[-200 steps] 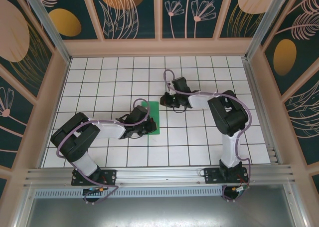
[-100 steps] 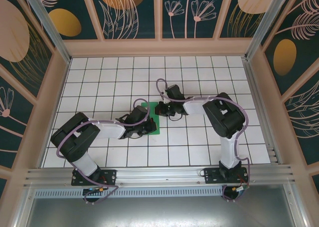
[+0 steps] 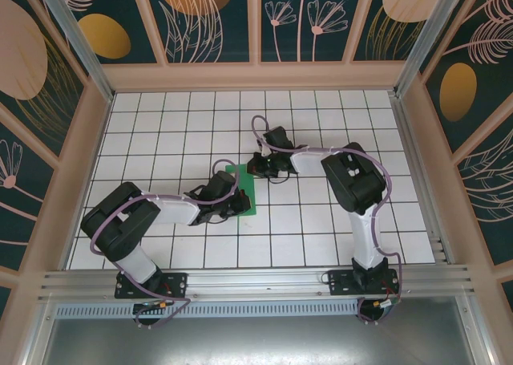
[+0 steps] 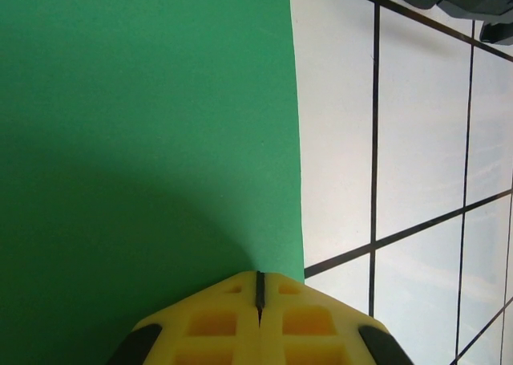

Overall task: Fold a paper plane with a square sheet of paper (pick it up from the middle)
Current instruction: Fold the square sheet of paper in half at the center of the table.

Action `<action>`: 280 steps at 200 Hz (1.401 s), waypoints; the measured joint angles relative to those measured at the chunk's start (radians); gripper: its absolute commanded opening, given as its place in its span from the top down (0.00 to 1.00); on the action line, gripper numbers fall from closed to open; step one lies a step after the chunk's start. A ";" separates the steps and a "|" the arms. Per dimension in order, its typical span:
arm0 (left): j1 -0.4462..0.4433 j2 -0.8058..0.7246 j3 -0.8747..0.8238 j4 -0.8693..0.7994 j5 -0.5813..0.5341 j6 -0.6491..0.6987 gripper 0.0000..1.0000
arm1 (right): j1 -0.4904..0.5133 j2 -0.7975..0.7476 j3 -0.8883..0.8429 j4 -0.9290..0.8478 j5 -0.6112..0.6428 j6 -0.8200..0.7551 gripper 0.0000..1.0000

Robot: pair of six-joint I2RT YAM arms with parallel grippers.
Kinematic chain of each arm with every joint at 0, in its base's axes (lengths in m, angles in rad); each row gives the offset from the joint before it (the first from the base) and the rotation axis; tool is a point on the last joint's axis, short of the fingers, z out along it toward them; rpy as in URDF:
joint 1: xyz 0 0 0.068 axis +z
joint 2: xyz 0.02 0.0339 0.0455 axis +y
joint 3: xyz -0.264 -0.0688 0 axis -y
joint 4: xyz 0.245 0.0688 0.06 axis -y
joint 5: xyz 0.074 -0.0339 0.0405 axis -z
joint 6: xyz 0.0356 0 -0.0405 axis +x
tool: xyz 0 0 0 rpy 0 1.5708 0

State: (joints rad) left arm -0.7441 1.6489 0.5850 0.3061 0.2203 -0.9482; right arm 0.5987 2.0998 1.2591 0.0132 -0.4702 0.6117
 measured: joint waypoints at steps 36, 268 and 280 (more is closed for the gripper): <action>0.002 -0.002 -0.004 0.006 -0.005 0.000 1.00 | -0.022 0.036 0.058 -0.018 -0.010 0.010 1.00; 0.159 0.067 0.359 -0.213 0.003 0.115 0.98 | 0.066 -0.381 -0.427 0.164 0.109 0.087 1.00; 0.159 0.110 0.365 -0.214 0.004 0.121 0.99 | 0.086 -0.373 -0.425 0.175 0.105 0.087 1.00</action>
State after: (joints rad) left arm -0.5854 1.7588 0.9497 0.0921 0.2241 -0.8272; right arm 0.6849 1.7271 0.8341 0.1886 -0.3656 0.6991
